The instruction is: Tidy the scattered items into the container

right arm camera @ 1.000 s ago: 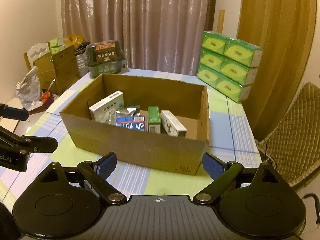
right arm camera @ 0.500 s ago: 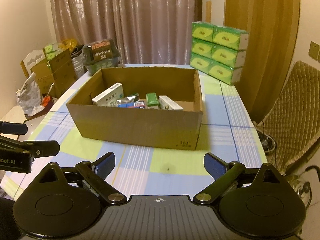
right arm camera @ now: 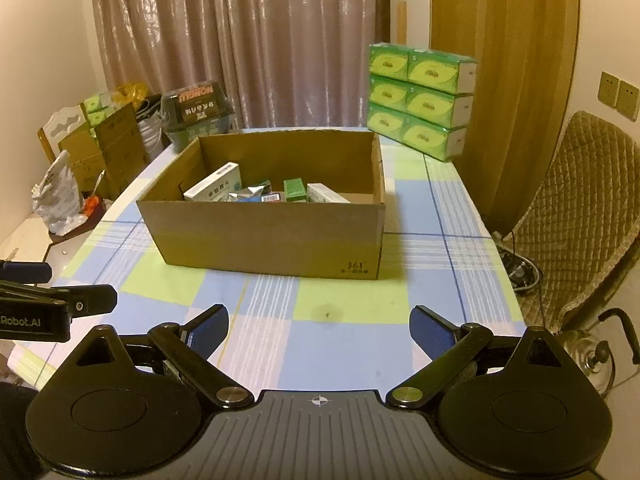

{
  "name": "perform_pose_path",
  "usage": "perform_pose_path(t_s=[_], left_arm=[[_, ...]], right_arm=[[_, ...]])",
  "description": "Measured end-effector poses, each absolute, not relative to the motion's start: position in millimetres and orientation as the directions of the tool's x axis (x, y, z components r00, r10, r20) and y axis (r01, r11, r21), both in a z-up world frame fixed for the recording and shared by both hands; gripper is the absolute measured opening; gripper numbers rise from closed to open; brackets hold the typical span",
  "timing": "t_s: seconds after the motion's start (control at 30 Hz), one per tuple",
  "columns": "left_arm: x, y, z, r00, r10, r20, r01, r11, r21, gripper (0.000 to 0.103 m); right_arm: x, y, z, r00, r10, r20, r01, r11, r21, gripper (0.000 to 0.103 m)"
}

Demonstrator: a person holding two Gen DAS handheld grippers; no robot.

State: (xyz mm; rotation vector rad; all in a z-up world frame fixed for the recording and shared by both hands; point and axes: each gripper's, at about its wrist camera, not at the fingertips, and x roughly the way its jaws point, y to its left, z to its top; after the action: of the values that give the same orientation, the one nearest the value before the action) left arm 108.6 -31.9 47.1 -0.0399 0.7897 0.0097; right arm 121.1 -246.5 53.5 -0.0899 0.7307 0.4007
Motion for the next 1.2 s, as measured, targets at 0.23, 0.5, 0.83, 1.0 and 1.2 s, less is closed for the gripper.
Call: perform_pose_path(t_s=[0.23, 0.5, 0.83, 1.0, 1.2], left_arm=[[96, -31, 48, 0.702, 0.013, -0.712, -0.054, 0.998, -0.035, 0.102], [82, -37, 47, 0.698, 0.023, -0.715, -0.053, 0.998, -0.018, 0.102], [67, -41, 56, 0.708, 0.038, -0.705, -0.055, 0.998, -0.001, 0.102], [59, -43, 62, 0.716, 0.04, -0.697, -0.053, 0.999, 0.002, 0.102], [49, -40, 71, 0.734, 0.055, -0.677, -0.065, 0.998, 0.01, 0.102]], right_arm=[[110, -252, 52, 0.669, 0.313, -0.674, -0.376, 0.925, 0.056, 0.096], [97, -253, 58, 0.681, 0.307, -0.665, -0.378, 0.925, 0.04, 0.099], [82, -258, 68, 0.695, 0.307, -0.65, -0.376, 0.926, 0.035, 0.1], [72, -260, 75, 0.706, 0.306, -0.639, -0.377, 0.926, 0.027, 0.101], [61, -266, 85, 0.724, 0.298, -0.622, -0.371, 0.928, 0.013, 0.101]])
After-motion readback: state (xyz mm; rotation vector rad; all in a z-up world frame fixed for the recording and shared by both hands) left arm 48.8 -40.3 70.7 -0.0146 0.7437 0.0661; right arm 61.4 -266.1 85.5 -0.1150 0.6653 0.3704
